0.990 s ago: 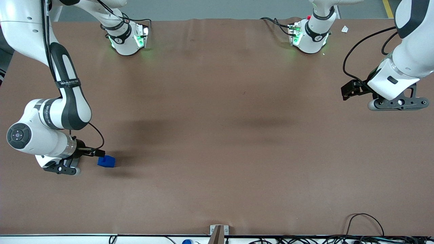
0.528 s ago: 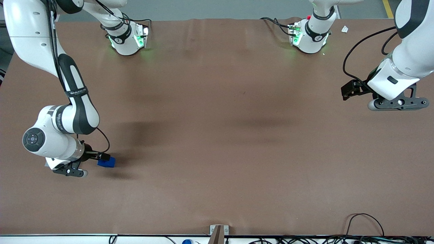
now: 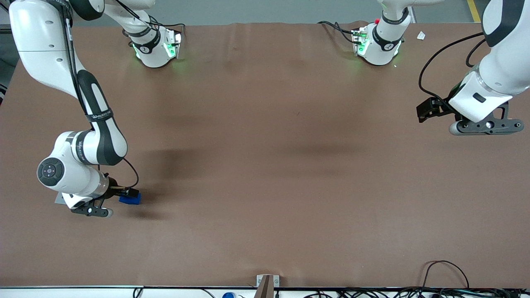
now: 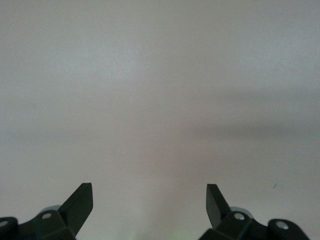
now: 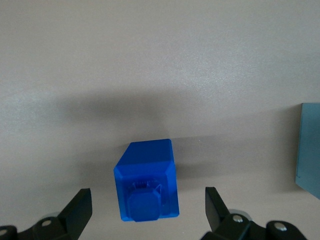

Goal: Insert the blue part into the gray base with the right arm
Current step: 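Lift the blue block and carry it over the gray base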

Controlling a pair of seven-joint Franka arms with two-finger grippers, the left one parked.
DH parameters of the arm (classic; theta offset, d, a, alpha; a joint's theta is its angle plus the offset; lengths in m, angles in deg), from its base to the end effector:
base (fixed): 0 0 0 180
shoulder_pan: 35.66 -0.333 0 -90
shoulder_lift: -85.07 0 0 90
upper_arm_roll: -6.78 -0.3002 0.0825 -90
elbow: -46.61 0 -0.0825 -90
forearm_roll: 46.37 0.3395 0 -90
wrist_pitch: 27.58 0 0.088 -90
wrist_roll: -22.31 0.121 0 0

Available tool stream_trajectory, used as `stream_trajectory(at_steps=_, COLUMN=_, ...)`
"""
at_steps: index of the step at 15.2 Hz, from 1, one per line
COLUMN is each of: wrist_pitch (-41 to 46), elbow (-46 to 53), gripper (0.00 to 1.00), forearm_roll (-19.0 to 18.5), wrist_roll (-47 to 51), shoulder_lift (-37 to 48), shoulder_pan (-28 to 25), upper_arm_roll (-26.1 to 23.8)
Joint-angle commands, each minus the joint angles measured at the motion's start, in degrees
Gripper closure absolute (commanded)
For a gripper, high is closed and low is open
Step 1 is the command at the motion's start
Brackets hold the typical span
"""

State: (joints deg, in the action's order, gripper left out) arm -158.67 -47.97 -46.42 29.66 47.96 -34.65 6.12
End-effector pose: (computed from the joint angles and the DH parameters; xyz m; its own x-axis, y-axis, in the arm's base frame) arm 0.6420 -0.0048 0.2365 0.9907 -0.1357 -0.0112 -0.1357 -0.9907 -0.0049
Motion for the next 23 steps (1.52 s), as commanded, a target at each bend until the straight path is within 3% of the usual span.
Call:
stream_trajectory(at_steps=1, wrist_pitch=-0.92, elbow=-0.69, gripper=0.01, forearm_roll=-0.57, wrist_roll=0.21, shoulder_lift=-0.15, shoulder_pan=0.04, upper_arm_roll=-0.05)
stream_trajectory(at_steps=5, wrist_pitch=-1.80, elbow=-0.69, gripper=0.08, forearm_roll=-0.57, wrist_roll=0.12, shoulder_lift=-0.68, shoulder_pan=-0.05, upper_arm_roll=-0.05)
stream_trajectory(at_steps=7, wrist_pitch=-1.80, elbow=-0.60, gripper=0.17, forearm_roll=-0.57, wrist_roll=0.12, shoulder_lift=-0.77, shoulder_pan=-0.05, upper_arm_roll=-0.05)
stream_trajectory(at_steps=12, wrist_pitch=-1.45, elbow=-0.43, gripper=0.57, forearm_roll=-0.48, wrist_roll=-0.40, shoulder_lift=-0.77, shoulder_pan=-0.05, upper_arm_roll=-0.14)
stream_trajectory(at_steps=14, wrist_pitch=-1.28, elbow=-0.42, gripper=0.63, forearm_roll=-0.48, wrist_roll=-0.40, shoulder_lift=-0.77, shoulder_pan=0.04, upper_arm_roll=-0.14)
stream_trajectory(at_steps=17, wrist_pitch=-1.10, elbow=-0.60, gripper=0.96, forearm_roll=-0.31, wrist_roll=-2.42, shoulder_lift=-0.60, shoulder_pan=0.22, upper_arm_roll=-0.31)
stream_trajectory(at_steps=23, wrist_pitch=4.34, elbow=2.47, gripper=0.99, forearm_roll=0.40, wrist_roll=-1.90, shoulder_lift=0.28, shoulder_pan=1.01, upper_arm_roll=-0.31)
